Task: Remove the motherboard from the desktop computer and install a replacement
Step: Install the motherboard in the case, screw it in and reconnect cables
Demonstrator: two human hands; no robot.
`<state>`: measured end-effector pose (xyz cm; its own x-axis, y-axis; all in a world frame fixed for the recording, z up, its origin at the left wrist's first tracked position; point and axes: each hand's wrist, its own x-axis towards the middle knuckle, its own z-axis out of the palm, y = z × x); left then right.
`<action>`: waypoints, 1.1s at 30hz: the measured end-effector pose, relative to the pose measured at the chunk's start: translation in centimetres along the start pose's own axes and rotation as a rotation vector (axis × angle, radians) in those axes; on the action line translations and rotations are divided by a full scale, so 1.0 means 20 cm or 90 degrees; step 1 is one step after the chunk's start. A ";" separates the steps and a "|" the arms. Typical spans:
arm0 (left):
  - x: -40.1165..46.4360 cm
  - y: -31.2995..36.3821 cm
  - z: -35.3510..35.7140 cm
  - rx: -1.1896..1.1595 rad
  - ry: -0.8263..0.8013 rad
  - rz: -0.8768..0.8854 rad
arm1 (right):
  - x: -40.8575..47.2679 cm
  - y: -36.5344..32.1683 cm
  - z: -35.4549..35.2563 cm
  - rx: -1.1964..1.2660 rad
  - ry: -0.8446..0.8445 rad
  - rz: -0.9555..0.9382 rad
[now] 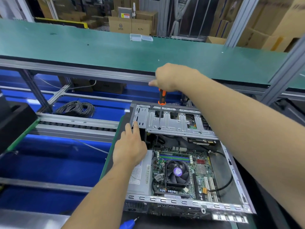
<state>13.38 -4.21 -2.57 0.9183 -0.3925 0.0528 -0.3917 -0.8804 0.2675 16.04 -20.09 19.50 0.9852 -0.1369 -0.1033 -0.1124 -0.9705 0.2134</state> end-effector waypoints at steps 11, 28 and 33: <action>0.00 0.00 0.01 -0.001 0.010 0.006 | -0.06 0.03 0.03 0.028 -0.029 -0.066; 0.00 0.00 0.00 -0.003 0.009 0.005 | -0.11 0.03 0.04 0.035 -0.026 0.019; 0.00 0.00 0.01 0.000 0.007 0.005 | -0.12 0.00 0.02 0.059 -0.027 -0.046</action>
<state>13.47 -4.28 -2.78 0.9160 -0.3959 0.0650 -0.3982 -0.8777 0.2666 13.63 -19.88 19.46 0.9851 -0.0715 -0.1563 -0.0542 -0.9921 0.1128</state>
